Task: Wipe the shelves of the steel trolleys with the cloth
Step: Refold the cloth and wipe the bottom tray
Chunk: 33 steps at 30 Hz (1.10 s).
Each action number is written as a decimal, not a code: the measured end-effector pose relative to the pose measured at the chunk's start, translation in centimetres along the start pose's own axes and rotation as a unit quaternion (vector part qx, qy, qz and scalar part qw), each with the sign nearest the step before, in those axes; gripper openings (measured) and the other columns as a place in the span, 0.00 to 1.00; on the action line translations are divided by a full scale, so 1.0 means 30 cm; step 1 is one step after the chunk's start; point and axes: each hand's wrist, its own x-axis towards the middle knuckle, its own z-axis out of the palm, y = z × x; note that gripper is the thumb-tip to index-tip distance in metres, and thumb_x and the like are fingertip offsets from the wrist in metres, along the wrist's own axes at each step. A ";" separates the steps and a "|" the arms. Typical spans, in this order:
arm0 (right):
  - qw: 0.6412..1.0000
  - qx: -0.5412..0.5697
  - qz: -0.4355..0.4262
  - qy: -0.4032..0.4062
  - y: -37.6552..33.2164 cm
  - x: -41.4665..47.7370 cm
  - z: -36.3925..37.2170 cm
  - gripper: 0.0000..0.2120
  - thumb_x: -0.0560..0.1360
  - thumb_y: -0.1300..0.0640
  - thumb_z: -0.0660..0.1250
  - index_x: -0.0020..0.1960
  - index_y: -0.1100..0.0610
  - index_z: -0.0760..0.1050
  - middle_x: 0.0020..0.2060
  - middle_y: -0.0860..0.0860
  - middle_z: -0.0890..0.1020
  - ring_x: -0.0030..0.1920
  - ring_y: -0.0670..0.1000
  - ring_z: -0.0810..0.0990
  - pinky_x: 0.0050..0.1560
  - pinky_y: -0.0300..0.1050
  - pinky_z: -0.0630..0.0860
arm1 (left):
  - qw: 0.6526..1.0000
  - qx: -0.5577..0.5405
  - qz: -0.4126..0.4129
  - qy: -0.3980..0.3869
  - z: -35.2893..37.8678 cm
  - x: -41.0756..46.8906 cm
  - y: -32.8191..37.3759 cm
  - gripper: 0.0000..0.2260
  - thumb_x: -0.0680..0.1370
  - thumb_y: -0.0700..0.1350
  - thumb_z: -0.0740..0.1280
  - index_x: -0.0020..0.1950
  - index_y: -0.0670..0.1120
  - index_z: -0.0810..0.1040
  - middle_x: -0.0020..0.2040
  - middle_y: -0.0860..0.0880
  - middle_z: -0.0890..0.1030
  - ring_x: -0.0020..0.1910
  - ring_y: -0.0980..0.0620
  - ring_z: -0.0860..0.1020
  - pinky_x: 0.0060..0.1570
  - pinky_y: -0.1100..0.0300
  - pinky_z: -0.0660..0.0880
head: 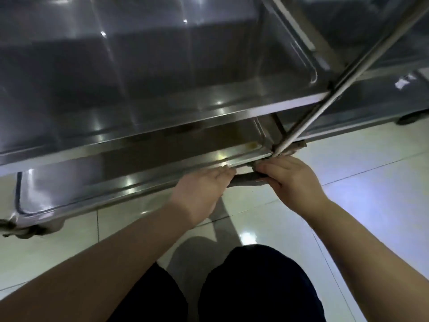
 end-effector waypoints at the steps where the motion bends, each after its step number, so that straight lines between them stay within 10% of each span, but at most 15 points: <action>1: 1.000 0.012 0.015 -0.010 0.025 -0.036 0.058 0.08 0.71 0.67 0.70 0.48 0.62 0.83 0.42 0.57 0.85 0.39 0.61 0.82 0.37 0.52 0.79 | 0.999 -0.010 -0.027 -0.039 0.065 0.012 -0.011 0.26 0.79 0.40 0.62 0.76 0.52 0.65 0.72 0.53 0.71 0.65 0.50 0.75 0.59 0.56 0.73; 9: 0.992 0.065 0.090 -0.068 0.243 0.026 0.329 0.08 0.72 0.65 0.73 0.51 0.63 0.83 0.43 0.60 0.84 0.46 0.64 0.81 0.46 0.58 0.77 | 0.984 -0.057 -0.163 -0.041 0.316 0.212 -0.142 0.13 0.82 0.48 0.60 0.66 0.55 0.76 0.56 0.51 0.82 0.54 0.48 0.79 0.53 0.53 0.75; 15: 0.988 0.011 0.097 0.122 0.390 0.210 0.376 0.12 0.76 0.62 0.66 0.58 0.58 0.81 0.48 0.57 0.84 0.49 0.61 0.81 0.55 0.55 0.74 | 0.959 -0.065 -0.172 0.213 0.273 0.382 -0.215 0.15 0.82 0.49 0.62 0.68 0.55 0.76 0.51 0.52 0.84 0.44 0.55 0.79 0.44 0.60 0.75; 22: 0.975 0.037 0.215 -0.037 0.488 0.005 0.688 0.16 0.76 0.65 0.65 0.61 0.55 0.81 0.60 0.51 0.81 0.67 0.57 0.73 0.73 0.61 0.56 | 0.977 -0.095 -0.189 0.001 0.667 0.394 -0.261 0.18 0.83 0.45 0.61 0.73 0.51 0.71 0.72 0.50 0.72 0.73 0.50 0.66 0.72 0.60 0.57; 29: 0.974 0.035 0.223 0.005 0.453 -0.025 0.754 0.18 0.76 0.48 0.61 0.60 0.54 0.81 0.61 0.50 0.81 0.70 0.57 0.70 0.73 0.63 0.52 | 0.957 -0.048 -0.247 0.143 0.708 0.365 -0.408 0.23 0.81 0.55 0.55 0.76 0.50 0.67 0.77 0.46 0.65 0.78 0.45 0.55 0.77 0.47 0.47; 33: 0.971 -0.014 0.214 -0.105 0.413 0.125 0.818 0.26 0.78 0.41 0.58 0.73 0.48 0.68 0.73 0.51 0.70 0.75 0.61 0.60 0.74 0.63 0.48 | 0.930 0.033 -0.365 0.010 0.714 0.419 -0.584 0.25 0.84 0.53 0.50 0.80 0.54 0.50 0.81 0.49 0.49 0.79 0.46 0.43 0.76 0.44 0.41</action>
